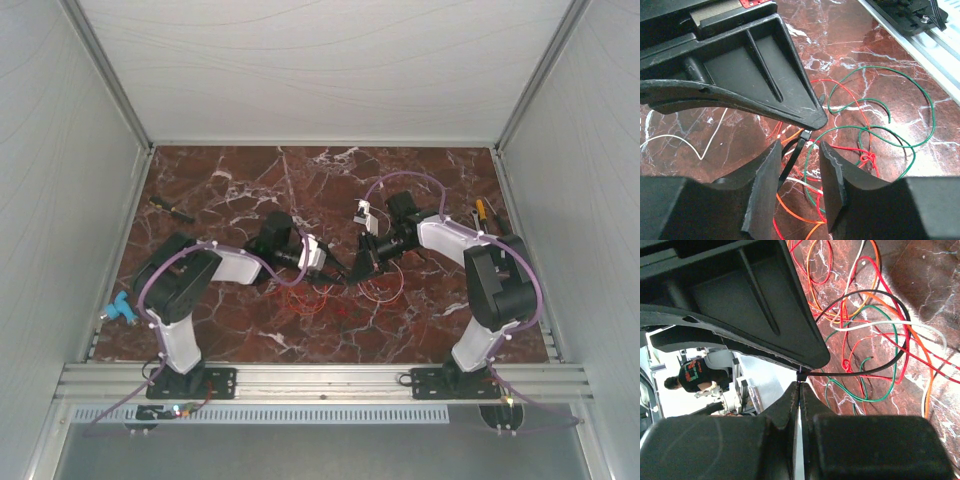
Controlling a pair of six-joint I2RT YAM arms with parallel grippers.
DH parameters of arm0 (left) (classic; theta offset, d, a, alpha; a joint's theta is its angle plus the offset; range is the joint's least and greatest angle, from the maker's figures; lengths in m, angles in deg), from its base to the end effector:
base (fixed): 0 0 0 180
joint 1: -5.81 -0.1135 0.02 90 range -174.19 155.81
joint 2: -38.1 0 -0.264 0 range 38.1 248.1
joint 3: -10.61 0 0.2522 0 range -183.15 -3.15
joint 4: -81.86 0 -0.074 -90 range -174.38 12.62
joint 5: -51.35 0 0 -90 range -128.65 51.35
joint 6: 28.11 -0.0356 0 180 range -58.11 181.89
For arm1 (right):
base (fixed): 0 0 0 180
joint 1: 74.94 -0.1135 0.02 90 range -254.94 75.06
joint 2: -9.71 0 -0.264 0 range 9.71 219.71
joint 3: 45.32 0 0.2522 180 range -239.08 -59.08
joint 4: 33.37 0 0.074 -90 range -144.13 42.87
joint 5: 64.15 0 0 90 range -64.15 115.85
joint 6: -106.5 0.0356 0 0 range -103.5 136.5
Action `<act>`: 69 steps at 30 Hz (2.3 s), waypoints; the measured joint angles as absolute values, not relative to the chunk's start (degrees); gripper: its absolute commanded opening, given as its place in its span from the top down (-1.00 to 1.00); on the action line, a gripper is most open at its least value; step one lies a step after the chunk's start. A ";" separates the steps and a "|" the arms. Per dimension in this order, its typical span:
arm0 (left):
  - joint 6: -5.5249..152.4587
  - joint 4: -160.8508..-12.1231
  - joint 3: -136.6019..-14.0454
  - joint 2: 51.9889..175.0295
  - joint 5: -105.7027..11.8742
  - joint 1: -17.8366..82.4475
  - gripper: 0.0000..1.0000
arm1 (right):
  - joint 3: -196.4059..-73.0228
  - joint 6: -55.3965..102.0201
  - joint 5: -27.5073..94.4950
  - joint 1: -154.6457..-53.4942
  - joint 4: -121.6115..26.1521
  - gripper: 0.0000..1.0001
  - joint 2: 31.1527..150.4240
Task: Zip-tie the wires
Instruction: Tie the cable at the center of the board.
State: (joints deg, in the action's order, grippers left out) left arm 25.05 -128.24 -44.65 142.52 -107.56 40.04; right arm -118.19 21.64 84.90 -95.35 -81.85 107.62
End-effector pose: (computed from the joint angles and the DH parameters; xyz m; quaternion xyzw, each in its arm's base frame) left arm 0.2564 -0.2146 0.1500 0.6575 0.3557 -0.4497 0.4888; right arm 0.2808 0.1371 0.1797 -0.1844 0.8441 0.5032 0.0138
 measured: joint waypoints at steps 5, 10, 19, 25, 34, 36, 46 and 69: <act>23.52 -127.47 -44.91 142.55 -107.01 40.79 0.39 | -118.19 21.64 85.31 -95.43 -81.88 1.00 107.62; 22.91 -127.47 -45.07 142.55 -106.51 41.68 0.61 | -118.19 21.62 85.69 -95.52 -81.96 1.00 107.62; 22.21 -126.03 -45.09 142.55 -106.44 42.36 0.98 | -118.19 21.62 85.31 -95.52 -82.33 1.00 107.70; 18.62 -121.31 -46.29 142.55 -106.33 42.43 1.00 | -118.19 21.23 84.64 -95.52 -82.68 1.00 108.21; 9.33 -107.23 -51.40 142.55 -104.45 42.84 1.00 | -115.02 22.48 81.45 -93.18 -82.31 1.00 103.51; 8.90 -105.97 -51.69 142.55 -104.04 42.82 1.00 | -113.56 23.46 80.90 -92.72 -81.77 1.00 101.04; 8.96 -102.45 -52.28 142.90 -103.23 42.82 1.00 | -109.71 26.15 79.65 -92.46 -79.82 1.00 97.87; 15.65 -103.45 -53.76 144.40 -102.46 41.84 1.00 | -98.37 45.29 70.28 -91.02 -66.86 -0.08 82.26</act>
State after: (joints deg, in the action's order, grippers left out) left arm 15.65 -103.45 -53.76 144.40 -102.46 41.84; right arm -98.37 45.29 70.28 -91.02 -66.86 82.26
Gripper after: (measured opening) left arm 0.070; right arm 0.518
